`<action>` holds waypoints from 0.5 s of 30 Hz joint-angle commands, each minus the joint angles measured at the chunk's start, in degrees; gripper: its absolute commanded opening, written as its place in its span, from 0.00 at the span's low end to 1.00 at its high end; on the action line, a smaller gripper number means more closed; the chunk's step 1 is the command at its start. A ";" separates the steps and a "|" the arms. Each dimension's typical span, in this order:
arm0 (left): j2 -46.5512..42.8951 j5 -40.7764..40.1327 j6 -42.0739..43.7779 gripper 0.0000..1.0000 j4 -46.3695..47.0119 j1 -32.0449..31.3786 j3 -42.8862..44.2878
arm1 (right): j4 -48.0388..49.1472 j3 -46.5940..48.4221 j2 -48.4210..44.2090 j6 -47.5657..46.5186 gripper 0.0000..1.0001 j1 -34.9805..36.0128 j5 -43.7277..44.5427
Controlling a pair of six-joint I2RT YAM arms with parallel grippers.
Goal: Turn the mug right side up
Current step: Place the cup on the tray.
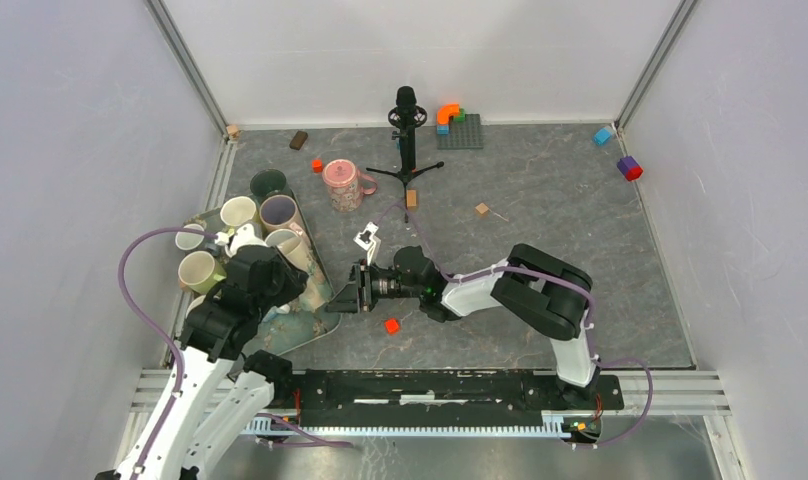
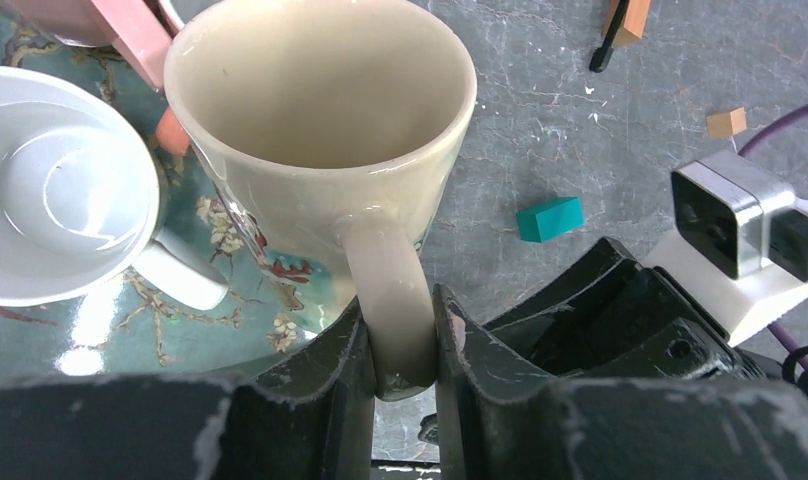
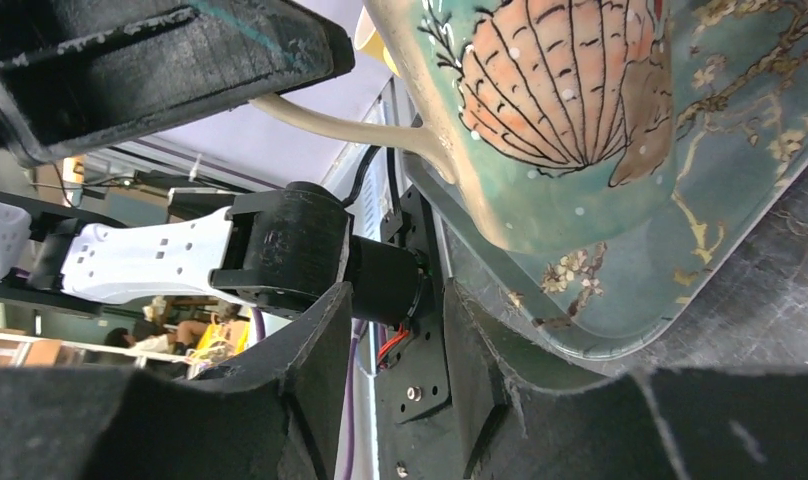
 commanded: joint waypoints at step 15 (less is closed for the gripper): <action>-3.35 -10.70 -2.38 0.02 9.48 -9.23 -3.35 | 7.57 6.19 9.75 6.64 0.31 0.64 -0.88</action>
